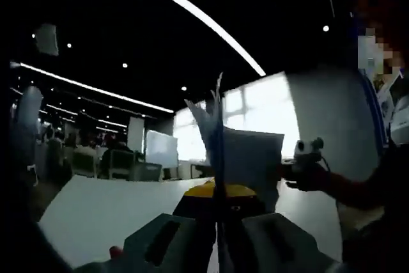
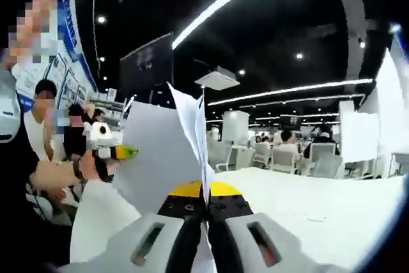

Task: Organize the stack of printing papers by aligning and flattening the scattered papers on the table

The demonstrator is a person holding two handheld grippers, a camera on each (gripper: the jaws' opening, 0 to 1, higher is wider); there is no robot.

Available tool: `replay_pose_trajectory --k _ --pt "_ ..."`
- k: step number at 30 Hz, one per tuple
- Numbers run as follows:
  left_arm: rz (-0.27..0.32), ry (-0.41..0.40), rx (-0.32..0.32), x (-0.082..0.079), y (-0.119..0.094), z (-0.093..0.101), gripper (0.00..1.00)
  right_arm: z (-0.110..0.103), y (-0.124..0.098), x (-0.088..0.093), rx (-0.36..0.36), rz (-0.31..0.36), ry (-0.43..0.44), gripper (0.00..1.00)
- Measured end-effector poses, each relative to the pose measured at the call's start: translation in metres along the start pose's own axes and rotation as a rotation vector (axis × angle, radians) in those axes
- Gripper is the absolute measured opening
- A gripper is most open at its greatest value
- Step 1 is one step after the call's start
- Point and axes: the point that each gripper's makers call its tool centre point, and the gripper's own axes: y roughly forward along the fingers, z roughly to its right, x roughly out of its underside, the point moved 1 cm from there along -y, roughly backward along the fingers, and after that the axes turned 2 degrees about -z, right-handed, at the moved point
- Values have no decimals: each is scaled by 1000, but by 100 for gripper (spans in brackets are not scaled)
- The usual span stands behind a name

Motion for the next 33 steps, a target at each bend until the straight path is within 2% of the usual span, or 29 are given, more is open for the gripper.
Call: replay_pose_trajectory --k 1,4,7,8,9,10,12,15,19,21,24,26,28,33 --pt "-38 21 -19 10 5 -2 6 -3 -1 1 16 -10 -17 0" --pt "-67 41 -71 28 12 -6 6 -10 -1 5 51 -12 -57 0" --pt "-94 -9 -96 46 12 -9 7 -7 2 18 74 -35 -75 0" --pt "-116 -20 -109 53 12 -11 8 -5 3 24 85 -59 -71 2" --pt "-161 -22 -127 63 12 -13 11 -2 5 35 96 -102 -75 8" --pt "-215 -11 -141 75 12 -15 15 3 7 40 125 -113 -75 17" --pt "-204 -4 -141 75 14 -13 16 4 9 48 114 -144 -65 19" --pt "-192 -16 -143 71 13 -12 20 4 8 48 99 -128 -48 19" --pt "-185 -9 -150 61 13 -16 23 9 5 52 95 -162 -30 19" --pt "-175 -9 -142 57 12 -14 23 11 -1 51 103 -157 -30 19" --pt "-177 -17 -133 60 9 -10 23 3 -8 62 57 -196 23 25" --pt "-183 -21 -130 64 9 -8 23 3 -12 81 45 -273 92 31" --pt "-201 -21 -119 69 12 -6 23 6 -13 90 45 -296 78 30" --pt "-209 -33 -118 69 13 -4 23 6 -21 81 52 -274 50 28"
